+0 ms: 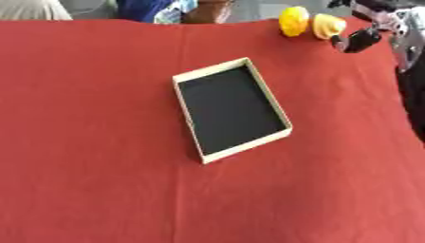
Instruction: Pick up objects on the table and place them in the box.
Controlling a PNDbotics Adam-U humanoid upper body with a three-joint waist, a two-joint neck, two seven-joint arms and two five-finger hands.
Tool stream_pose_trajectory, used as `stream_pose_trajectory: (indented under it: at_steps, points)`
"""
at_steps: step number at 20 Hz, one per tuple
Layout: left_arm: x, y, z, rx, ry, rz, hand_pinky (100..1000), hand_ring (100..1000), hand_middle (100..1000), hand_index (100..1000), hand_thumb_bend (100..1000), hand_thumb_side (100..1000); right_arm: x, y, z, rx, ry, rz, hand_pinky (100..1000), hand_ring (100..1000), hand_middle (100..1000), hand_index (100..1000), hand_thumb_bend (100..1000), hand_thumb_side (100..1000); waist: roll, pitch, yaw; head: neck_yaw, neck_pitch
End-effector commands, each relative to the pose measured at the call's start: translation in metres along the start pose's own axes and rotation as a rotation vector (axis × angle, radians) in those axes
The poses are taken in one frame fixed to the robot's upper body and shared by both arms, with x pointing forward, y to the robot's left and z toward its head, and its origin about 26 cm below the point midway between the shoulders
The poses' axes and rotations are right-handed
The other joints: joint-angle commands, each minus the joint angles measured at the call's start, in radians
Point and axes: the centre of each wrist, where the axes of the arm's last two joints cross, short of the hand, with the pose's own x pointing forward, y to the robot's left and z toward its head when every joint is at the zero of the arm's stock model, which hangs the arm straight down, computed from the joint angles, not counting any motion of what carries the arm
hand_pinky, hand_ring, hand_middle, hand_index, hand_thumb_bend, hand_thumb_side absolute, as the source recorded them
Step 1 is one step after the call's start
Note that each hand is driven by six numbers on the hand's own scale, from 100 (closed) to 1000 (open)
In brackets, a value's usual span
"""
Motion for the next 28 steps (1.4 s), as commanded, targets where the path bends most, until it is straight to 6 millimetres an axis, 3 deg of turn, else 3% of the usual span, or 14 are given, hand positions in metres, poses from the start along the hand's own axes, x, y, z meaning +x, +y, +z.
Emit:
stream_pose_trajectory:
  at_steps: [1,9,28]
  points:
    - [0.006,0.0,-0.006,0.0,-0.029,0.012,875,846,679,799,100,668,-0.003,-0.016,0.001,-0.05,0.025,0.016,909,1000,906,934,189,100,0.0,-0.014,0.003,-0.013,-0.028]
    - [0.006,0.0,-0.006,-0.002,-0.026,0.014,876,847,678,798,100,670,-0.005,-0.026,0.003,-0.124,0.076,-0.01,909,1000,910,939,142,100,0.002,0.004,0.002,-0.023,-0.04]
    - [0.007,-0.003,-0.007,-0.005,-0.027,0.035,879,849,676,797,100,672,-0.005,-0.025,0.002,-0.151,0.133,-0.041,912,1000,914,945,100,107,0.0,0.047,0.019,-0.035,-0.07]
